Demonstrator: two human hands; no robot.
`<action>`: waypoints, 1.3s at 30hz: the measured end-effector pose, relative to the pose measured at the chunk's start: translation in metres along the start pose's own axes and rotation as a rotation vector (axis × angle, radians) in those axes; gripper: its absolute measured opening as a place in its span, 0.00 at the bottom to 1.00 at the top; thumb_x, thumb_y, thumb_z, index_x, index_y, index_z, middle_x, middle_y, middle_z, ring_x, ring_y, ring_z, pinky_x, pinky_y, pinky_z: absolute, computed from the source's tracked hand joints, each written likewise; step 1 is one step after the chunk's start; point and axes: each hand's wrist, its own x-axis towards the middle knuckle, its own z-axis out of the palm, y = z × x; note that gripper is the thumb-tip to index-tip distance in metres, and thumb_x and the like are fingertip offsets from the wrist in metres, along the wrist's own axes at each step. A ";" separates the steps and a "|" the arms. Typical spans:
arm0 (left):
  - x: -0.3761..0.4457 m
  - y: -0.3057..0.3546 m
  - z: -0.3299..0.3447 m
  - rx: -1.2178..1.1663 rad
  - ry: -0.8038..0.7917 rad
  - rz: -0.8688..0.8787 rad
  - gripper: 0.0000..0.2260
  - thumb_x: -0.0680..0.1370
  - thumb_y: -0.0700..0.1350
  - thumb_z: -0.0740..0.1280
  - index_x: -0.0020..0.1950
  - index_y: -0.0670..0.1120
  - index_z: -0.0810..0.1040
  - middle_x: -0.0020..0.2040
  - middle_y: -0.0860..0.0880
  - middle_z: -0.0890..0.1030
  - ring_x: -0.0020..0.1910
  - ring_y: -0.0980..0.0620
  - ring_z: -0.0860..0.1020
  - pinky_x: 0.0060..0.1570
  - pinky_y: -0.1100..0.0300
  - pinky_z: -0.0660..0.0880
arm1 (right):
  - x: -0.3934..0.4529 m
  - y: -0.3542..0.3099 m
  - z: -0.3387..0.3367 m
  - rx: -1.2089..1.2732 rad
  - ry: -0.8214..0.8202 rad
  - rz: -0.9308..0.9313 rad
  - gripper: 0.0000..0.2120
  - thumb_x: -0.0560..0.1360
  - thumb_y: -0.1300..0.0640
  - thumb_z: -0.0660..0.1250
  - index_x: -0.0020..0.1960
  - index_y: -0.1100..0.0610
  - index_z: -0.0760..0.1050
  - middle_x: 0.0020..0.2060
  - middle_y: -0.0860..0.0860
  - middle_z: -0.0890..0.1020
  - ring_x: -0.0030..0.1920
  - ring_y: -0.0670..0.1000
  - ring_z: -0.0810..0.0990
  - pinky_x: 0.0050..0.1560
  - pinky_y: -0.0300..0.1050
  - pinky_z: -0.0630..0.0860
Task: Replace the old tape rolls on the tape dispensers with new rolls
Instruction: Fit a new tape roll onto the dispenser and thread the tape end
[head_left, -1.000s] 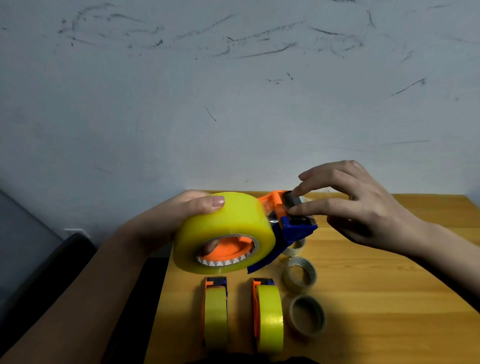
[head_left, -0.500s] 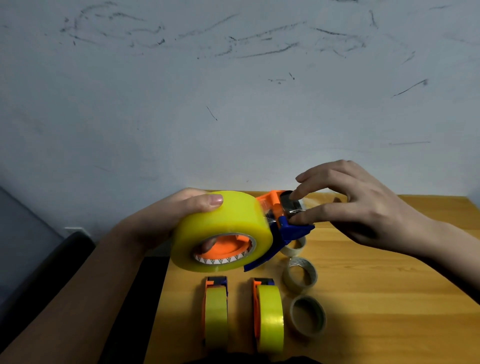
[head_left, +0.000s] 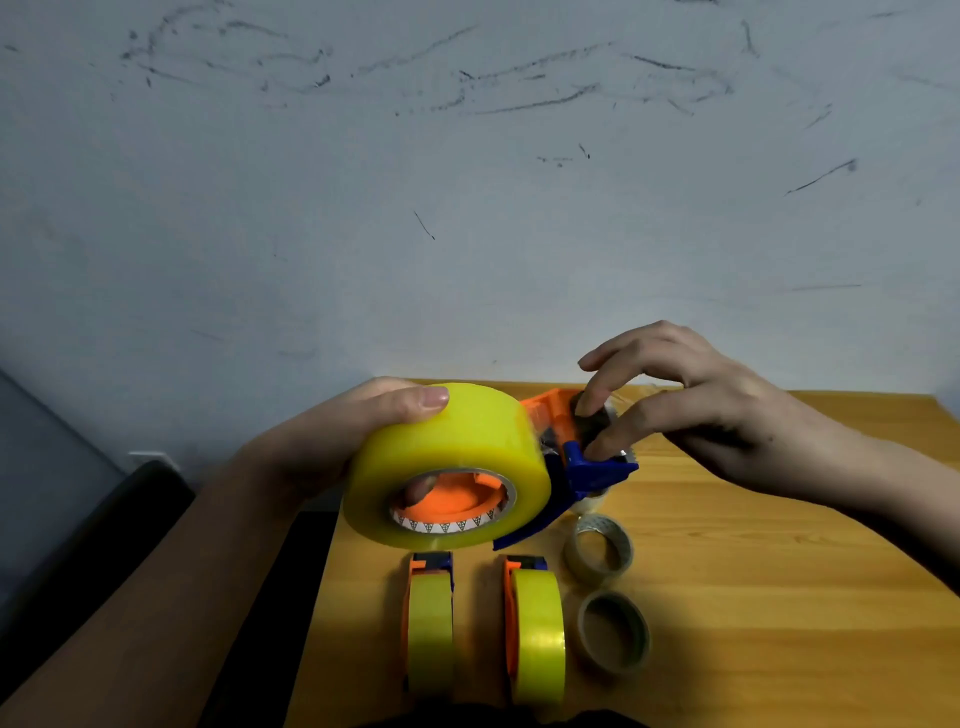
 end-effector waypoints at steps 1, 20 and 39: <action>0.000 0.000 0.000 -0.014 -0.015 -0.001 0.24 0.57 0.67 0.74 0.35 0.47 0.82 0.26 0.45 0.79 0.24 0.52 0.77 0.29 0.64 0.75 | -0.001 0.000 0.001 0.037 0.026 0.015 0.18 0.79 0.65 0.56 0.52 0.52 0.82 0.56 0.49 0.78 0.66 0.55 0.72 0.59 0.56 0.70; -0.003 -0.009 -0.009 -0.093 0.184 -0.038 0.24 0.52 0.55 0.75 0.38 0.43 0.74 0.26 0.52 0.80 0.25 0.59 0.78 0.28 0.68 0.73 | -0.006 -0.010 -0.002 0.395 0.340 0.289 0.16 0.73 0.66 0.63 0.56 0.52 0.76 0.58 0.48 0.78 0.64 0.53 0.75 0.59 0.44 0.73; 0.008 -0.021 0.017 0.086 0.186 0.188 0.20 0.66 0.55 0.68 0.47 0.39 0.76 0.31 0.42 0.81 0.30 0.49 0.79 0.30 0.62 0.75 | 0.027 0.005 0.048 1.204 1.186 1.047 0.08 0.75 0.63 0.68 0.52 0.55 0.76 0.33 0.49 0.82 0.30 0.44 0.79 0.30 0.35 0.74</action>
